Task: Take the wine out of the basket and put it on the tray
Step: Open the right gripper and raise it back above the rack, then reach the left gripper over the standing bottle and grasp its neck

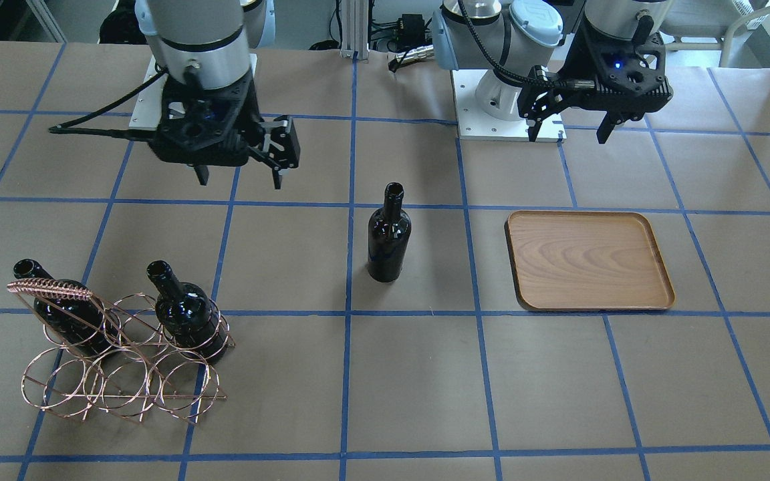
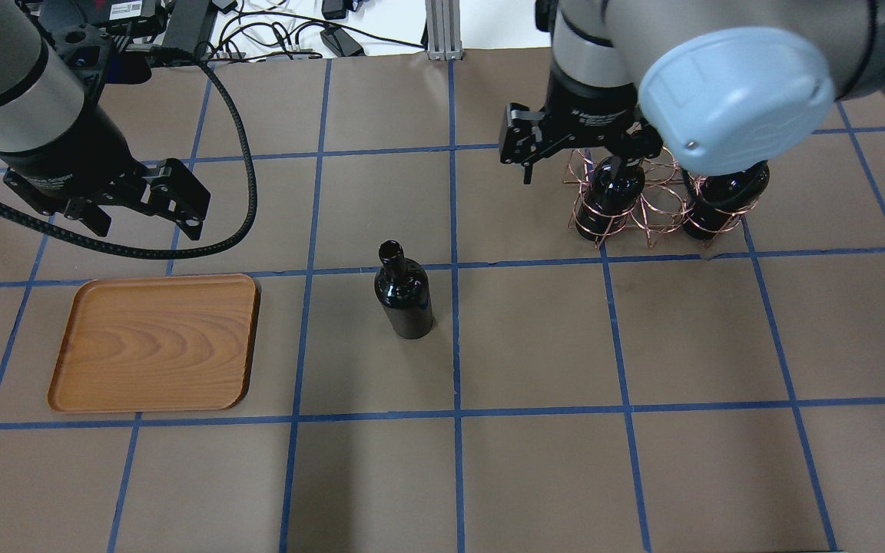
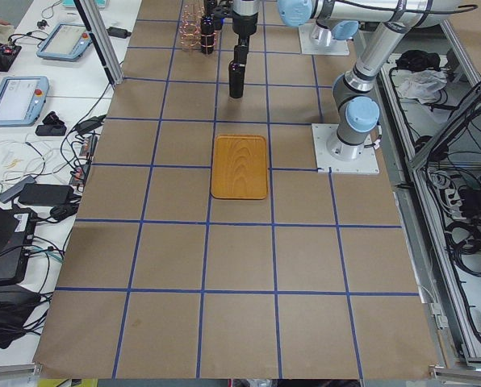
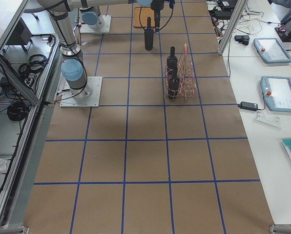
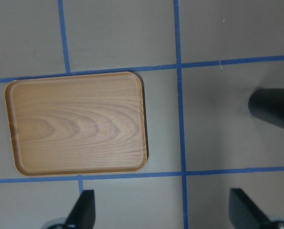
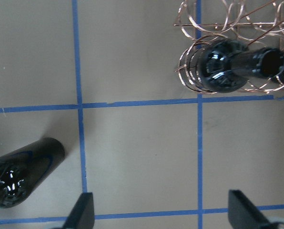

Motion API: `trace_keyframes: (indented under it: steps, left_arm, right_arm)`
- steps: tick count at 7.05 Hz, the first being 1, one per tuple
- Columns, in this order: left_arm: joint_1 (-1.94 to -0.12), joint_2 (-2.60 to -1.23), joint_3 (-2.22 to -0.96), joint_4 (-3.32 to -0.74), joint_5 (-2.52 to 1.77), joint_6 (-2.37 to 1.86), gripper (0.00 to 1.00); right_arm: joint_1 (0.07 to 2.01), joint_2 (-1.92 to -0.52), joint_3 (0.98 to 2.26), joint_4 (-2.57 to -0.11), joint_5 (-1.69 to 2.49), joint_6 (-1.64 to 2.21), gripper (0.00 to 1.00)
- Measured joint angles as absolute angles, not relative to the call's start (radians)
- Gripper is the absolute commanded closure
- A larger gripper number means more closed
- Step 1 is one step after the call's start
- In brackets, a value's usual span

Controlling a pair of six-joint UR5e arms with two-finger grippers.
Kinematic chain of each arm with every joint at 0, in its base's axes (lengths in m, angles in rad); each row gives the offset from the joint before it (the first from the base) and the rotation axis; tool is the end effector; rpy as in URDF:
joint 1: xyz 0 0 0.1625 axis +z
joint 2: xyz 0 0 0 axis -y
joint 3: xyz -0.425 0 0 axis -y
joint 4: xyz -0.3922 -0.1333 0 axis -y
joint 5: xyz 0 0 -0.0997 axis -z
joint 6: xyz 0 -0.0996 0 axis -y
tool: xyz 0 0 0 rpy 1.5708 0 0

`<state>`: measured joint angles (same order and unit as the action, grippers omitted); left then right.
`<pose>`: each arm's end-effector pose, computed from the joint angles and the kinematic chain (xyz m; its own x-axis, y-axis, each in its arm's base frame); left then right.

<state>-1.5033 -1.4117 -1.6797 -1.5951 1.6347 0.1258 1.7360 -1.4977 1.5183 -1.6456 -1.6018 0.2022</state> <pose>-0.0979 -0.4342 0.5050 -0.9962 0.0567 -0.0666 0.0580 0.9982 -0.0177 0.2153 -0.4995 0.4843 -0.9991 0.0384 0.0194 0.0372 0.9975 -0.0593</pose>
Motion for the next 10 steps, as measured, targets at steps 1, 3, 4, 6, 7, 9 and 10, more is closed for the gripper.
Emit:
trace_keyframes:
  steps: [1,3,4,6,7,9,10]
  left_arm:
    - [-1.503,-1.412,-1.68,-1.595,1.635,0.126,0.0]
    - [-1.503,-1.413,-1.68,-1.593,1.631,0.125,0.0]
    - [-1.503,-1.415,-1.68,-1.593,1.625,0.122,0.0]
    - [-1.521,-1.419,-1.675,-1.583,1.618,0.107,0.0]
    - [-1.564,-1.421,-1.659,-1.58,1.612,0.086,0.0]
    - [-1.682,-1.452,-1.599,-1.569,1.594,0.002,0.0]
    - [-1.737,-1.484,-1.585,-1.534,1.578,-0.04,0.0]
  right_arm:
    - [1.664,-1.516,1.516,-1.641,-1.601,0.143,0.0]
    - [1.599,-1.555,1.519,-1.628,-1.601,0.1,0.0]
    - [1.594,-1.561,1.52,-1.618,-1.604,0.095,0.0]
    - [1.593,-1.569,1.521,-1.615,-1.603,0.092,0.0]
    - [1.593,-1.574,1.523,-1.615,-1.603,0.081,0.0]
    - [1.592,-1.575,1.528,-1.624,-1.606,0.038,0.0]
    - [1.591,-1.575,1.529,-1.626,-1.605,0.032,0.0]
